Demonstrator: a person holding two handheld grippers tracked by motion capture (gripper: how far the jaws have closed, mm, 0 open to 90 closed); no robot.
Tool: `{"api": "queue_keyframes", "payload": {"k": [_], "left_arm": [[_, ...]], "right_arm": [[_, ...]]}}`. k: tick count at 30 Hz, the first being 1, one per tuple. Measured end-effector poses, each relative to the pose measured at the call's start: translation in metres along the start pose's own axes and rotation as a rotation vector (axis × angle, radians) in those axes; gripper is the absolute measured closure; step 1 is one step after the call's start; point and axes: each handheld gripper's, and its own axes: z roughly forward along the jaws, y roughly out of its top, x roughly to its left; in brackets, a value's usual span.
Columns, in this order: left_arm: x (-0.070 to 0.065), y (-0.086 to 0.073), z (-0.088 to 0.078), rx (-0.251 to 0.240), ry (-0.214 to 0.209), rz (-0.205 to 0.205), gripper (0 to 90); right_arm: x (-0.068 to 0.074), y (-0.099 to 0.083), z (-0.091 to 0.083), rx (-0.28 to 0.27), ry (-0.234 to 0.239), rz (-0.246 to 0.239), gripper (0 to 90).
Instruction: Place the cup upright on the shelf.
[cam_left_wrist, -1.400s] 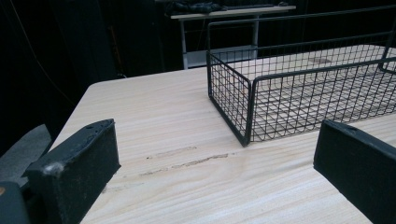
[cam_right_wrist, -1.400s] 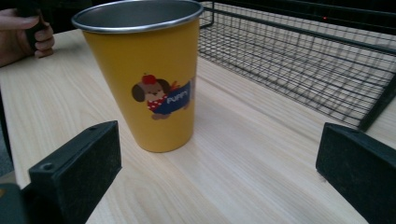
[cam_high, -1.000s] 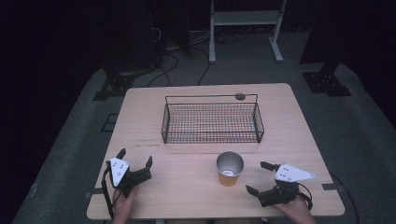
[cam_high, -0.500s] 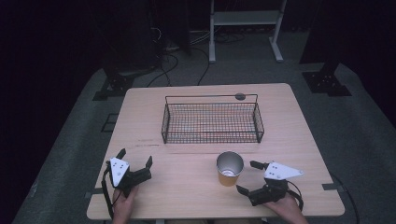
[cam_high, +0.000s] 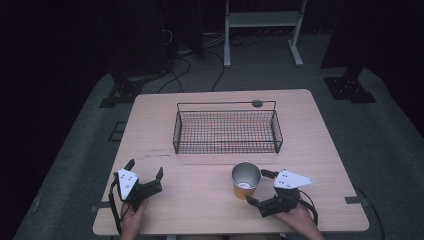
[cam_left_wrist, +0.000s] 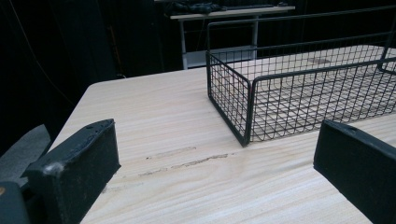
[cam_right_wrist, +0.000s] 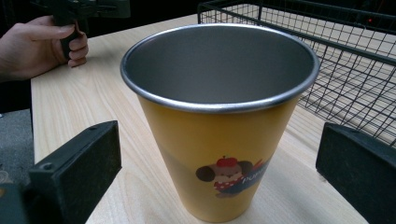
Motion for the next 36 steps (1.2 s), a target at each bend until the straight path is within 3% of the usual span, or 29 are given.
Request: {"api": "queue_keyframes", "payload": {"k": [36], "left_arm": [[0.0, 0.0, 0.0, -0.004, -0.004, 0.0, 0.0]], "right_arm": [[0.0, 0.018, 0.032, -0.028, 0.01, 0.014, 0.0]]}}
